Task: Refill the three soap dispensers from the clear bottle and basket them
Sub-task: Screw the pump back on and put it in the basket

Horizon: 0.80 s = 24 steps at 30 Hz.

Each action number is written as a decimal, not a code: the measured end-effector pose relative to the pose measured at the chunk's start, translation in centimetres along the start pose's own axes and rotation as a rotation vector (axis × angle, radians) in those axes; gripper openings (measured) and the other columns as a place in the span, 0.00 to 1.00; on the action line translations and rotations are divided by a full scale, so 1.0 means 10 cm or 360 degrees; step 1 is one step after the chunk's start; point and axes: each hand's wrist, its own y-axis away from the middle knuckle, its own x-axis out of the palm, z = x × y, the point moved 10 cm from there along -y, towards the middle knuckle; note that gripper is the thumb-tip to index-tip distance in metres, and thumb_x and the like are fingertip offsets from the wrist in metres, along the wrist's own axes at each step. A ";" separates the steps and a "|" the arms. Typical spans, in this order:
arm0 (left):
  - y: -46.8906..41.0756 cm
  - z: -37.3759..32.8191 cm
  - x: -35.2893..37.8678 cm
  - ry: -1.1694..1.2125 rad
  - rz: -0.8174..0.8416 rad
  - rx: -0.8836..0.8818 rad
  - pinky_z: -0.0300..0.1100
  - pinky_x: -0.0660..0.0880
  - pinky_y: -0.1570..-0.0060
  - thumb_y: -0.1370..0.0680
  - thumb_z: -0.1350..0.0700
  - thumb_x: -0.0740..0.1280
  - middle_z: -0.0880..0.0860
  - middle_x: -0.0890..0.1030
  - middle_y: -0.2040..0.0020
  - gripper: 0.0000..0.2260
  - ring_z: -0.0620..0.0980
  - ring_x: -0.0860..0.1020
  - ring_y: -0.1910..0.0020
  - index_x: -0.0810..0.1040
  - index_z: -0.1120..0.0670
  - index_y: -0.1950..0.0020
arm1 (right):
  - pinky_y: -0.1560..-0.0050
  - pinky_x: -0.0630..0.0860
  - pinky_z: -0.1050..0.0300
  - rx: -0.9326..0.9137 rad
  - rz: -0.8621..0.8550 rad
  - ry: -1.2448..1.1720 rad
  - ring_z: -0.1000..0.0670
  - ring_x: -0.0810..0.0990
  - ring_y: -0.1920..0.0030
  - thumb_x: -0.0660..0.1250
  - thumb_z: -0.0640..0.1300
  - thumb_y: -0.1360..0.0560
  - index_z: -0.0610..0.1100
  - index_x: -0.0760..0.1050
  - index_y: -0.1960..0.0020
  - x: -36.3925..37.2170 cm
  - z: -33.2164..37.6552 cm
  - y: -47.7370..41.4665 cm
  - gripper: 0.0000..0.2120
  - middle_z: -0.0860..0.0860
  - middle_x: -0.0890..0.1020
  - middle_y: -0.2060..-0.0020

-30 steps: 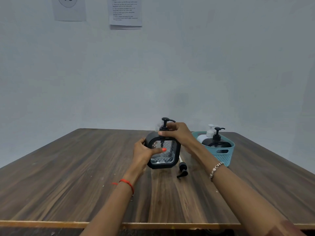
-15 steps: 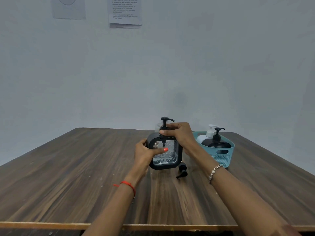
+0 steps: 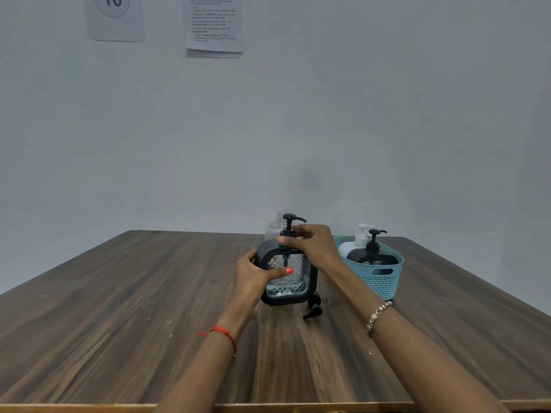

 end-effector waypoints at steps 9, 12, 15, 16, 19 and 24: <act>-0.03 -0.07 0.15 0.0057 0.0014 0.0056 0.38 0.78 0.69 0.40 0.71 0.77 0.56 0.83 0.57 0.24 0.46 0.83 0.65 0.76 0.62 0.47 | 0.51 0.76 0.65 0.0118 0.0202 -0.0118 0.50 0.79 0.44 0.74 0.34 0.33 0.40 0.73 0.36 -0.32 -0.27 0.08 0.26 0.46 0.80 0.44; -0.03 -0.10 0.29 0.0074 0.0063 0.0073 0.37 0.78 0.69 0.40 0.71 0.77 0.55 0.83 0.58 0.23 0.45 0.83 0.66 0.76 0.61 0.48 | 0.55 0.79 0.61 0.0201 0.0260 -0.0138 0.46 0.80 0.43 0.72 0.33 0.32 0.42 0.74 0.37 -0.43 -0.41 0.16 0.25 0.45 0.81 0.45; -0.02 -0.10 0.44 0.0055 0.0115 0.0083 0.38 0.78 0.69 0.40 0.71 0.77 0.53 0.83 0.58 0.22 0.45 0.83 0.65 0.76 0.59 0.50 | 0.52 0.81 0.53 0.0237 0.0214 -0.0162 0.46 0.80 0.45 0.72 0.32 0.32 0.42 0.74 0.37 -0.59 -0.48 0.20 0.24 0.44 0.81 0.45; -0.01 -0.09 0.50 0.0058 0.0134 0.0085 0.38 0.79 0.68 0.40 0.71 0.77 0.53 0.83 0.58 0.22 0.45 0.83 0.65 0.76 0.59 0.50 | 0.49 0.80 0.50 0.0239 0.0185 -0.0154 0.45 0.80 0.45 0.72 0.32 0.32 0.42 0.75 0.38 -0.65 -0.49 0.21 0.24 0.44 0.81 0.45; 0.00 -0.05 0.65 0.0033 0.0175 0.0081 0.42 0.80 0.64 0.39 0.70 0.77 0.54 0.83 0.56 0.22 0.47 0.83 0.61 0.75 0.59 0.48 | 0.45 0.78 0.42 0.0253 0.0114 -0.0140 0.45 0.81 0.46 0.73 0.32 0.33 0.41 0.75 0.37 -0.81 -0.52 0.23 0.25 0.45 0.82 0.46; 0.01 -0.07 0.96 0.0011 0.0365 0.0039 0.51 0.79 0.48 0.31 0.67 0.72 0.56 0.81 0.47 0.22 0.53 0.81 0.49 0.72 0.58 0.39 | 0.48 0.79 0.44 0.0242 0.0003 -0.0145 0.49 0.81 0.51 0.72 0.30 0.33 0.38 0.73 0.37 -1.06 -0.47 0.21 0.26 0.46 0.80 0.47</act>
